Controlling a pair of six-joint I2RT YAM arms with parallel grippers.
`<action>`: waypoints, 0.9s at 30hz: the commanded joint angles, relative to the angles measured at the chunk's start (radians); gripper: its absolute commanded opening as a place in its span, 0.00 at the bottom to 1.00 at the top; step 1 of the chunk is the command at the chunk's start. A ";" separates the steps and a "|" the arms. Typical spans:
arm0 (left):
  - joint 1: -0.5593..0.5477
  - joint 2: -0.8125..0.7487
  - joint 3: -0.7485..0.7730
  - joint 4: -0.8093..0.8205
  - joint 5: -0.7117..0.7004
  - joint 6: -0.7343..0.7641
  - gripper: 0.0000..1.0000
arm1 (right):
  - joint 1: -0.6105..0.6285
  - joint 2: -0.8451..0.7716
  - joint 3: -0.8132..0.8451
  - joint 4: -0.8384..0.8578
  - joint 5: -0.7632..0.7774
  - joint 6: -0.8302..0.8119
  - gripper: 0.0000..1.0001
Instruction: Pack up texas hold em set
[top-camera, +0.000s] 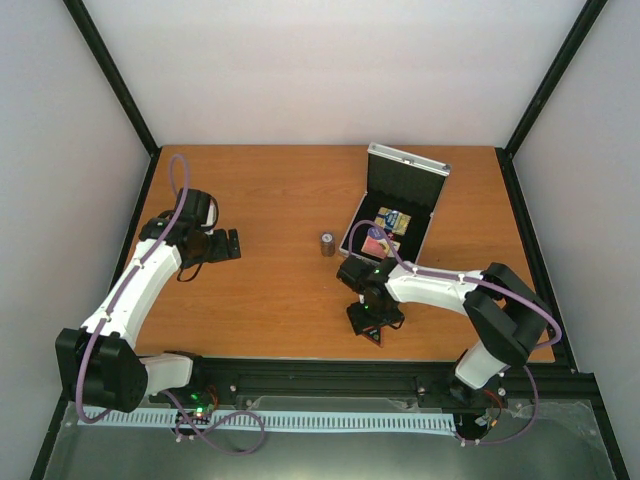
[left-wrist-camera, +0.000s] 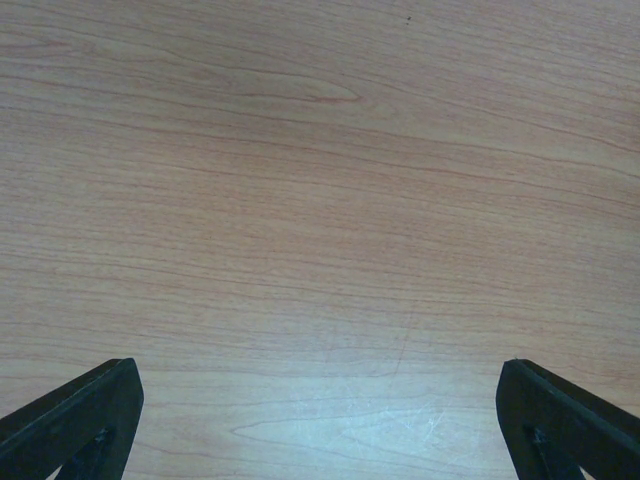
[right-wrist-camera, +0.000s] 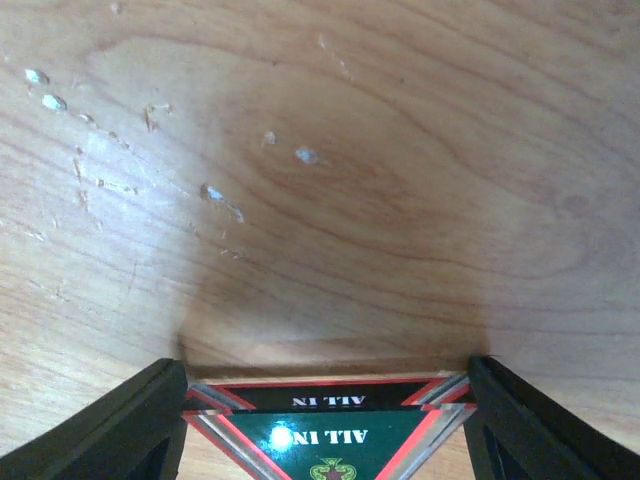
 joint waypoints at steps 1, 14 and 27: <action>-0.005 -0.011 0.002 0.009 -0.004 0.002 1.00 | 0.008 0.007 -0.037 -0.007 -0.002 0.012 0.59; -0.005 -0.033 -0.008 0.014 0.003 -0.008 1.00 | 0.008 -0.052 0.132 -0.148 0.125 0.004 0.54; -0.004 -0.037 -0.007 0.013 0.008 -0.009 1.00 | -0.142 0.026 0.341 -0.165 0.229 -0.121 0.59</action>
